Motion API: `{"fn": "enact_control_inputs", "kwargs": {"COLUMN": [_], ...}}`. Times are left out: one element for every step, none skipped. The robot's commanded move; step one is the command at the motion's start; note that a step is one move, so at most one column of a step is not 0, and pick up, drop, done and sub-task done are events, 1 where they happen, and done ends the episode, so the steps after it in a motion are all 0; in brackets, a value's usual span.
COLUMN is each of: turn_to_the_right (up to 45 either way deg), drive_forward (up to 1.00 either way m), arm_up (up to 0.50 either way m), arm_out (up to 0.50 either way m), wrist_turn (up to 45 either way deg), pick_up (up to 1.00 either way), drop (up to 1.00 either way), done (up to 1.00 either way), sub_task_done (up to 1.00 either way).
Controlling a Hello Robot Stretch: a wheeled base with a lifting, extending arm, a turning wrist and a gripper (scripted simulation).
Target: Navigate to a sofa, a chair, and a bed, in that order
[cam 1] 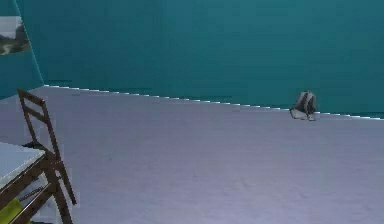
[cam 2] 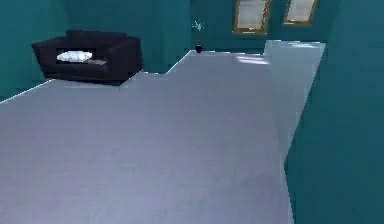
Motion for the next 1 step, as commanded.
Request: {"fn": "enact_control_inputs", "kwargs": {"turn_to_the_right": [0.0], "drive_forward": [0.80], "arm_up": [0.00], "arm_out": [0.00], "wrist_turn": [0.0], "pick_up": [0.00], "drop": [0.00], "done": [0.00], "sub_task_done": [0.00]}}
